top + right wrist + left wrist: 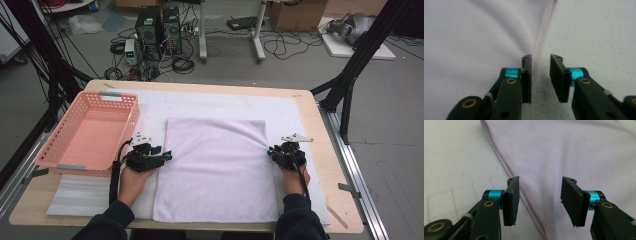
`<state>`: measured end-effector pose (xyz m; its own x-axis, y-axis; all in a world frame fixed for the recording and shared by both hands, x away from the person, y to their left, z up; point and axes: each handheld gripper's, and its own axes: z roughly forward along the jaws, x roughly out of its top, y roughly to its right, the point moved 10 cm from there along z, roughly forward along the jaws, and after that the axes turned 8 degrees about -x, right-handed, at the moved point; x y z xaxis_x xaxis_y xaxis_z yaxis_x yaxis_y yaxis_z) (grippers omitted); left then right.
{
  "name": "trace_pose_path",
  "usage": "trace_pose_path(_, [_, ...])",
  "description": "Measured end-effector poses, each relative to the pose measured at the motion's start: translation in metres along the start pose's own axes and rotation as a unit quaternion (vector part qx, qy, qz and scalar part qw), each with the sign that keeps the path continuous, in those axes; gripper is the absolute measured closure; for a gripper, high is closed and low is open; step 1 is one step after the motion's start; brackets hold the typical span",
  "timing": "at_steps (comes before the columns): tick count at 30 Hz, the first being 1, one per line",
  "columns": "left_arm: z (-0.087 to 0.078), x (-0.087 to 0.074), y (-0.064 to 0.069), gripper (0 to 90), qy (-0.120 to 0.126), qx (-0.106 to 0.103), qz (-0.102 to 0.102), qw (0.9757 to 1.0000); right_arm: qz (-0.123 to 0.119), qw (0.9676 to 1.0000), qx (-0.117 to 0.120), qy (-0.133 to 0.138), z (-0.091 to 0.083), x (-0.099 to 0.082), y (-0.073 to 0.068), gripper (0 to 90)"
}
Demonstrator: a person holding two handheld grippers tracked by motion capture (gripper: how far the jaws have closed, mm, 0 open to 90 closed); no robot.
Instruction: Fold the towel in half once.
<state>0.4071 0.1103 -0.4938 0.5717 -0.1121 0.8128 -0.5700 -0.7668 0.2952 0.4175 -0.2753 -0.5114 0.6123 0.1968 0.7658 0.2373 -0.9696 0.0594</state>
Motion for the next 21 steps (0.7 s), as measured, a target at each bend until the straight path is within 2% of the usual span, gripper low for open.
trace_pose_path(4, [0.019,0.022,-0.016,51.8,0.006,0.02,-0.014,0.9997,0.012,0.9995,0.019,0.021,-0.009,0.0,0.0,65.7])
trace_pose_path(7, [0.034,0.031,-0.03,55.2,-0.003,0.041,-0.012,0.9991,0.014,0.999,0.031,0.029,-0.014,-0.002,-0.001,63.9])
trace_pose_path(10, [0.049,0.032,-0.046,56.8,-0.024,0.067,-0.012,0.9974,0.018,0.9987,0.036,0.03,-0.015,-0.004,-0.001,62.7])
trace_pose_path(11, [0.054,0.032,-0.049,56.9,-0.028,0.071,-0.005,0.9971,0.016,0.9987,0.037,0.033,-0.015,-0.004,0.0,62.3])
trace_pose_path(12, [0.057,0.033,-0.051,57.6,-0.029,0.077,0.018,0.9965,0.021,0.9986,0.037,0.033,-0.016,-0.004,0.0,61.9])
trace_pose_path(13, [0.059,0.034,-0.053,59.1,-0.026,0.09,0.035,0.995,0.023,0.9985,0.037,0.033,-0.015,-0.004,0.0,61.8])
trace_pose_path(14, [0.06,0.036,-0.055,58.6,-0.027,0.104,0.042,0.9933,0.024,0.9985,0.037,0.031,-0.015,-0.004,0.001,61.9])
trace_pose_path(16, [0.057,0.04,-0.067,58.1,-0.023,0.155,0.059,0.9859,0.021,0.9986,0.038,0.032,-0.014,-0.005,0.001,61.9])
trace_pose_path(17, [0.056,0.041,-0.073,58.7,-0.017,0.165,0.043,0.9852,0.022,0.9985,0.038,0.032,-0.013,-0.005,0.001,61.8])
trace_pose_path(18, [0.056,0.041,-0.076,54.7,-0.016,0.165,0.026,0.9858,0.022,0.9985,0.038,0.032,-0.013,-0.005,0.001,61.9])
trace_pose_path(20, [0.055,0.042,-0.075,51.8,-0.014,0.16,0.017,0.9869,0.022,0.9984,0.038,0.036,-0.013,-0.003,0.001,61.4])
trace_pose_path(21, [0.055,0.042,-0.074,50.6,-0.01,0.15,0.014,0.9885,0.022,0.9981,0.038,0.042,-0.013,-0.001,0.002,60.5])
